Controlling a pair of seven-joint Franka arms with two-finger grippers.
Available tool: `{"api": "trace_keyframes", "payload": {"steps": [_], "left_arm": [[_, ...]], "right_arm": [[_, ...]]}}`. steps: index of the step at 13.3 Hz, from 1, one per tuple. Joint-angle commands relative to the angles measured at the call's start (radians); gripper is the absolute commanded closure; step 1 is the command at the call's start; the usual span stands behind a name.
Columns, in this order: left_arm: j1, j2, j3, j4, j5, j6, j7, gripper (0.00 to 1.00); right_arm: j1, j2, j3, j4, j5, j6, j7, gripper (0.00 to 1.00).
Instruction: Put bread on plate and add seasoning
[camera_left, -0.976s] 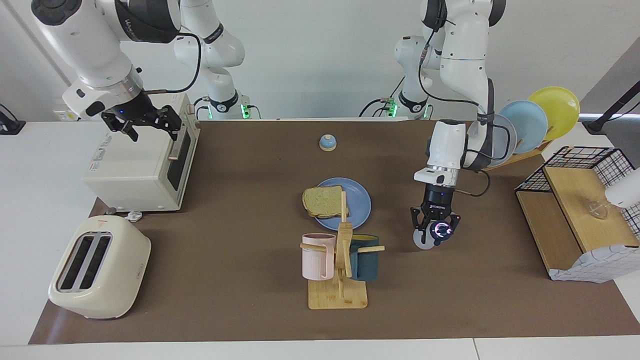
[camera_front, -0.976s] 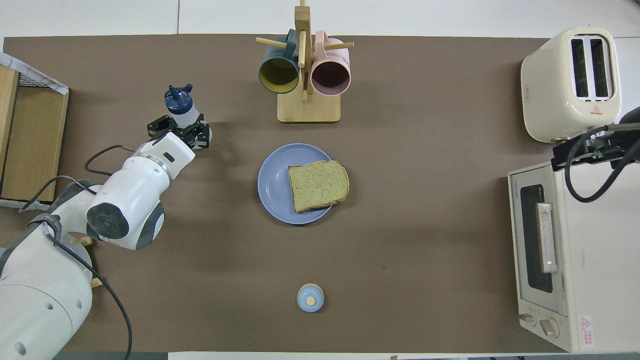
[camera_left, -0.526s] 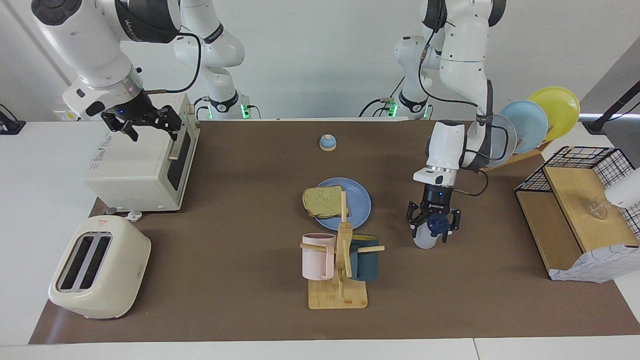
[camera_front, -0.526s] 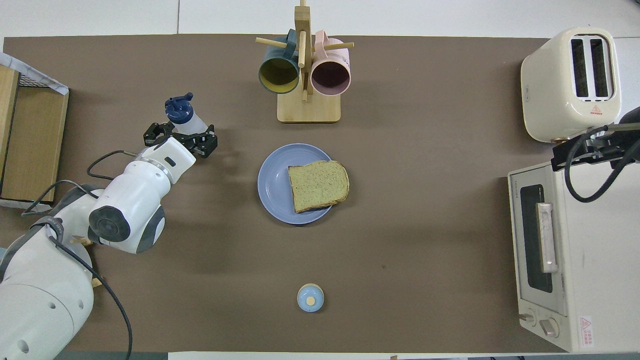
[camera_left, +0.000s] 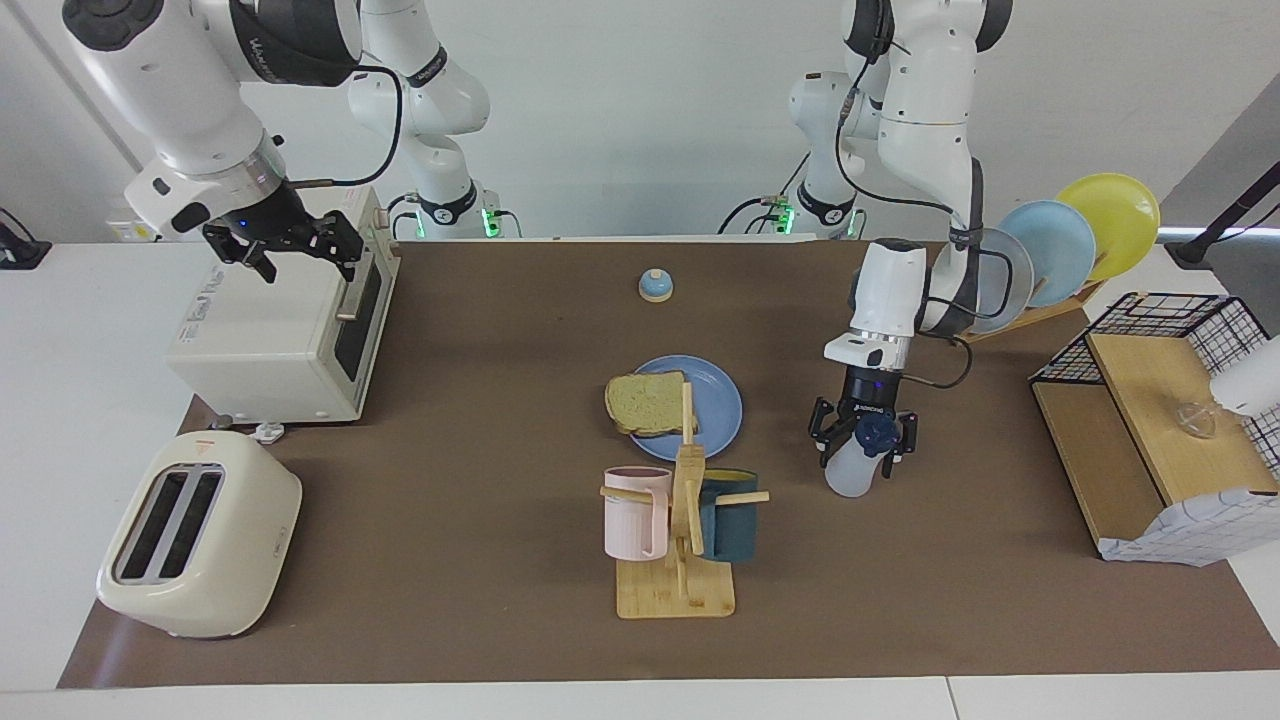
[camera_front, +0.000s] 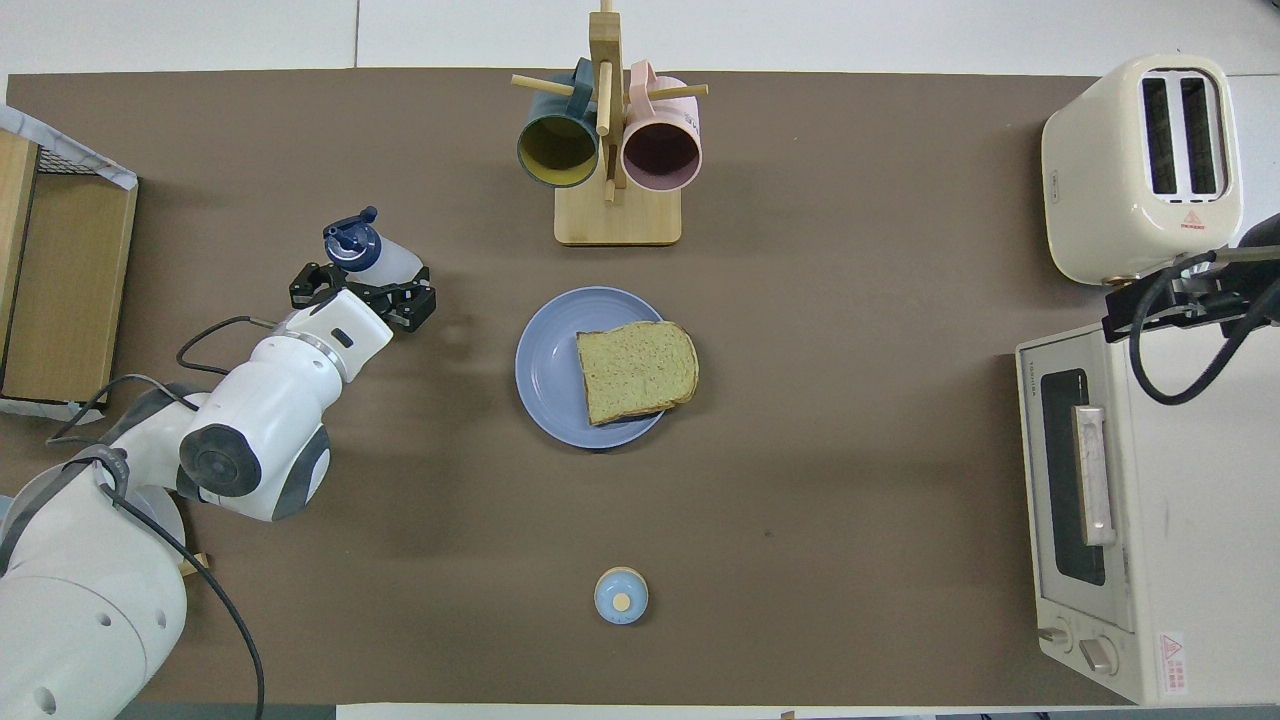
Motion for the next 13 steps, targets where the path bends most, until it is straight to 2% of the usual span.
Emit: {"api": "trace_keyframes", "payload": {"steps": [1, 8, 13], "left_arm": [[0.007, -0.074, 0.002, -0.068, 0.01, 0.005, 0.008, 0.0], [0.007, -0.197, 0.002, -0.192, 0.01, 0.004, 0.011, 0.0], [-0.019, -0.346, 0.0, -0.293, 0.012, -0.063, 0.003, 0.0]], "right_arm": [[-0.01, -0.003, 0.006, -0.002, -0.001, 0.003, -0.021, 0.0], [-0.01, -0.003, 0.006, -0.002, -0.001, 0.003, -0.021, 0.0], [-0.01, -0.003, 0.006, -0.002, -0.001, 0.003, -0.021, 0.0]]}}
